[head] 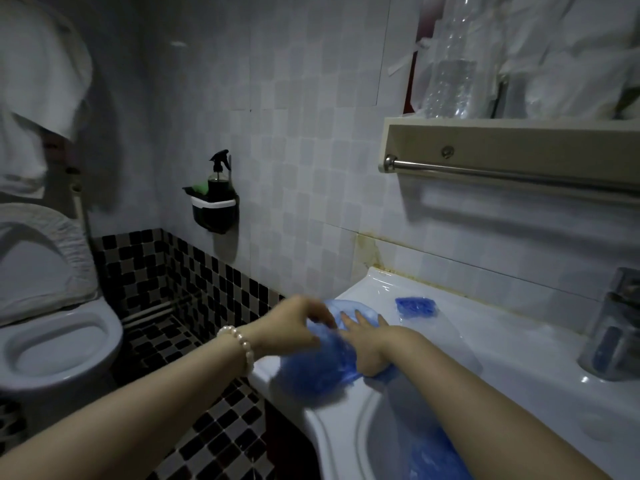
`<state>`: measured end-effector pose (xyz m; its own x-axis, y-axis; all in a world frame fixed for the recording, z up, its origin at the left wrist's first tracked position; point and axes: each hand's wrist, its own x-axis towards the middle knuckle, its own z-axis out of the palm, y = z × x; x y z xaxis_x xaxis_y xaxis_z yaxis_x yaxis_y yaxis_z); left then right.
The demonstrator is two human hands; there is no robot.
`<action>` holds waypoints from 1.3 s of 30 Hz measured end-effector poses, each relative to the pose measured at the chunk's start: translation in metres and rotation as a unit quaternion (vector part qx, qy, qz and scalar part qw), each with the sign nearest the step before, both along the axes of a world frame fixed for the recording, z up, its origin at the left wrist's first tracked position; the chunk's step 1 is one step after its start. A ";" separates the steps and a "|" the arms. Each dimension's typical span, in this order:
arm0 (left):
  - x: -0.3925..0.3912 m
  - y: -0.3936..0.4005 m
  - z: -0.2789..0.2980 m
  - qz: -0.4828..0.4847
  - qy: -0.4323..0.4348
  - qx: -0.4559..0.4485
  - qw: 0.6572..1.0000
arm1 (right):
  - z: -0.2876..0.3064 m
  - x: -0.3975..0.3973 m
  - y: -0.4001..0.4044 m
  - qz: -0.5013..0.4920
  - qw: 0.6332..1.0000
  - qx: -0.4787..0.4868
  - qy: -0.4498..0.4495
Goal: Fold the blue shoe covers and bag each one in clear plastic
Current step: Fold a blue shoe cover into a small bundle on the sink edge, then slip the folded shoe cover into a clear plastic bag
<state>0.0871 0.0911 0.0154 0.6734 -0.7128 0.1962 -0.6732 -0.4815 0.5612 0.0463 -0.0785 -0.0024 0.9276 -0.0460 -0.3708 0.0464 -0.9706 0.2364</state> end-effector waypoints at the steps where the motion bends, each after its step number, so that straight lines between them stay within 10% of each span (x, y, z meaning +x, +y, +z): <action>1: 0.003 0.002 -0.001 0.092 -0.005 -0.072 0.993 | 0.000 -0.002 0.002 0.004 1.000 -0.004 -0.007; 4: 0.012 0.011 -0.006 0.260 0.057 -0.074 0.961 | 0.002 -0.010 0.006 0.010 1.000 -0.018 -0.009; 7: 0.018 0.018 -0.018 0.269 0.172 0.027 0.947 | 0.006 -0.014 0.008 0.015 1.000 -0.025 -0.012; 14: 0.012 0.008 -0.022 0.278 0.146 0.062 0.947 | 0.008 -0.020 0.009 0.017 1.000 -0.006 -0.013; 22: 0.017 0.025 -0.021 0.322 0.244 -0.190 0.895 | -0.006 -0.016 0.002 -0.006 1.000 -0.001 -0.024; 29: 0.016 0.023 -0.007 0.317 0.019 -0.127 0.940 | -0.004 -0.024 -0.003 0.000 1.000 0.003 -0.016; 33: -0.007 -0.021 0.006 0.092 -0.199 -0.020 0.976 | 0.014 -0.032 0.001 -0.012 1.000 0.022 -0.014; 39: 0.000 -0.037 -0.013 -0.018 -0.190 0.059 0.980 | 0.056 -0.037 -0.017 -0.093 0.938 0.311 -0.124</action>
<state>0.0870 0.0539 0.0027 0.5418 -0.7675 0.3426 -0.8405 -0.5000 0.2089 0.0094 -0.0953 0.0533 0.9861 -0.0619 -0.1540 -0.1193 -0.9096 -0.3979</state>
